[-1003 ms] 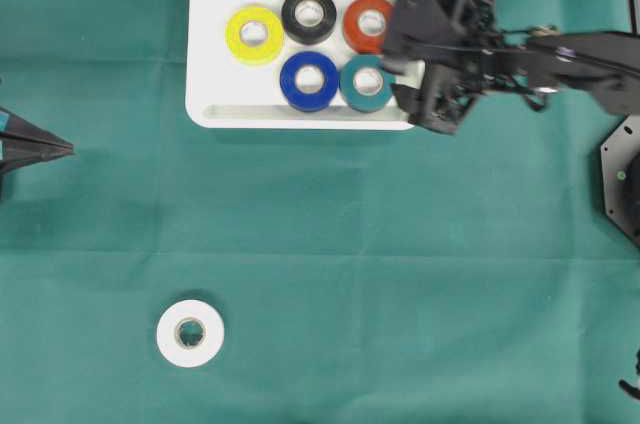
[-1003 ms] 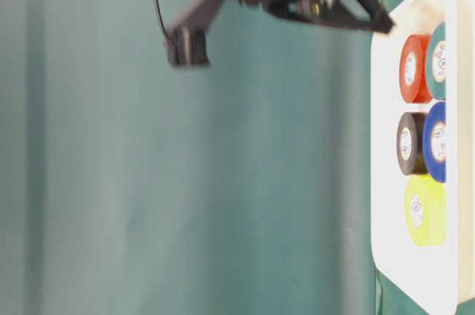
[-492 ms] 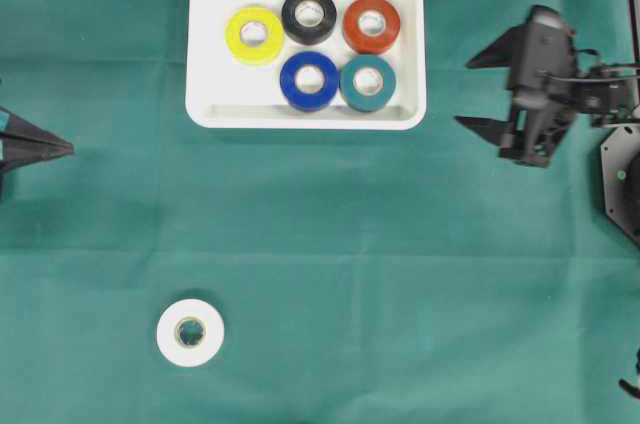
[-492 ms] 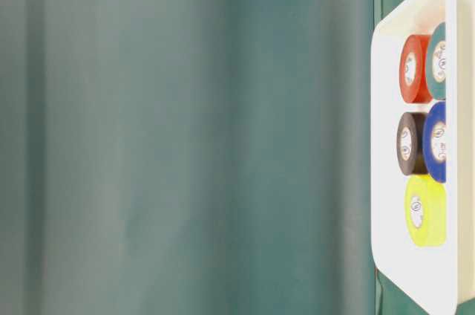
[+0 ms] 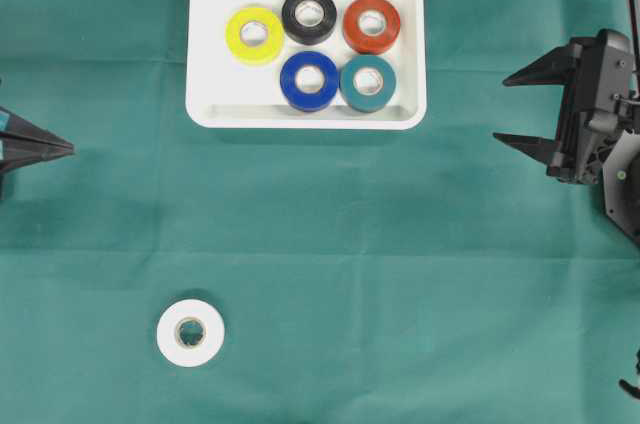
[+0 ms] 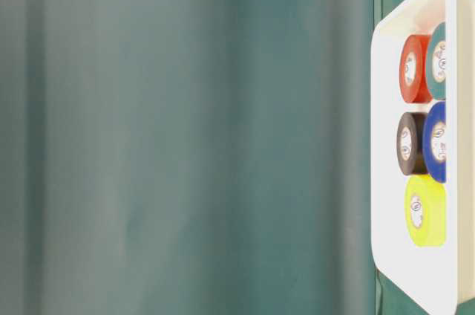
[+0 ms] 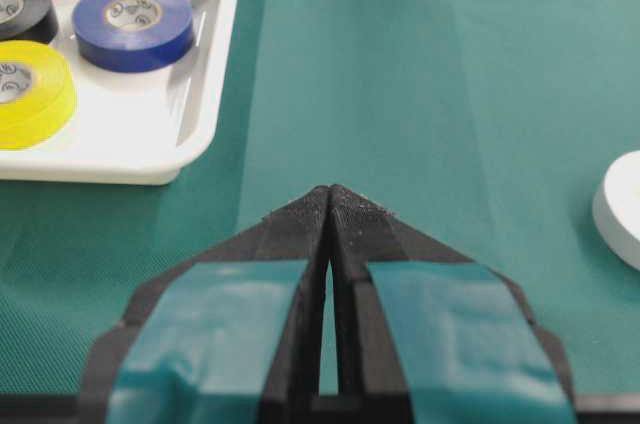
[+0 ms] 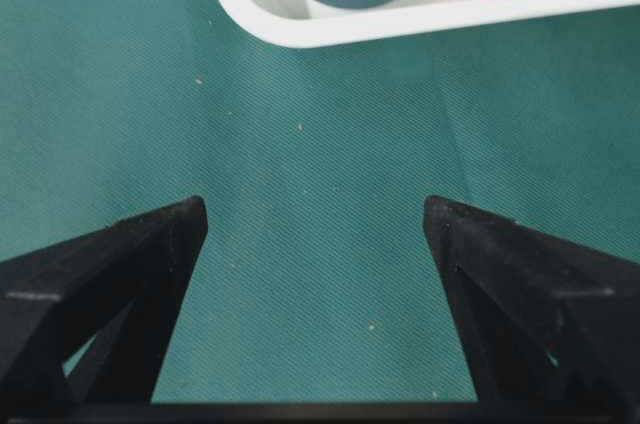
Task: Put the tape into the white case with the right arm.
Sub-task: 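Withdraw the right gripper to the right side, then move the right gripper down-left over the white tape roll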
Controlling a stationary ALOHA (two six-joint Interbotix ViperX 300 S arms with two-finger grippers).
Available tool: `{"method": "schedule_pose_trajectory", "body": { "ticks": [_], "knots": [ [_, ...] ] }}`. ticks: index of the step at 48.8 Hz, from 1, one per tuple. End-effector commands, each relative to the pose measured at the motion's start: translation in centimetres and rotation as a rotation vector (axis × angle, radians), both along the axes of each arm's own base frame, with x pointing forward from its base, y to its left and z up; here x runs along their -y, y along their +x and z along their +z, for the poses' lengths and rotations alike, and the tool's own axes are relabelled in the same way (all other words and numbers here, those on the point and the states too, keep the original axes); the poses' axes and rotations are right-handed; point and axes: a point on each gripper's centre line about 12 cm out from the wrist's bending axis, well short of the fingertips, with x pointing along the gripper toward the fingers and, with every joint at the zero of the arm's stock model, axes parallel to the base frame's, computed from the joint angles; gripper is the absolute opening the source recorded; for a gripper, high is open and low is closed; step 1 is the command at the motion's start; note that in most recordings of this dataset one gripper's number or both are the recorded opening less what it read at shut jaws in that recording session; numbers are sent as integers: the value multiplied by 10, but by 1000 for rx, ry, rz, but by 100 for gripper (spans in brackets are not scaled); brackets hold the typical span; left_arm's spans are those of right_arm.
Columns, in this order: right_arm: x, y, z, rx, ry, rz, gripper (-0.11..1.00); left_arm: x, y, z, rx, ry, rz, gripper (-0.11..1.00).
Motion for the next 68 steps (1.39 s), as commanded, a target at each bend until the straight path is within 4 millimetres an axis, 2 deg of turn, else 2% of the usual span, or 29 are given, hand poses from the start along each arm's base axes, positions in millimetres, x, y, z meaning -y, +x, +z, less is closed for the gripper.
{"method": "schedule_pose_trajectory", "body": {
  "ticks": [1,12,24,37,58,68],
  "knots": [
    [-2,3,5,40,4,14,73,0,2,6,14,2,1,0],
    [-7,6,6,85,14,50,72,0,2,6,14,2,1,0],
    [-33,10,6,92,23,192,72,0,1,5,12,2,1,0],
    [-59,5,-2,66,30,327,72,0,2,6,14,2,1,0],
    [-62,4,-3,63,26,350,72,0,2,6,14,2,1,0],
    [-66,19,2,47,26,366,72,0,1,5,12,2,1,0]
  ]
}}
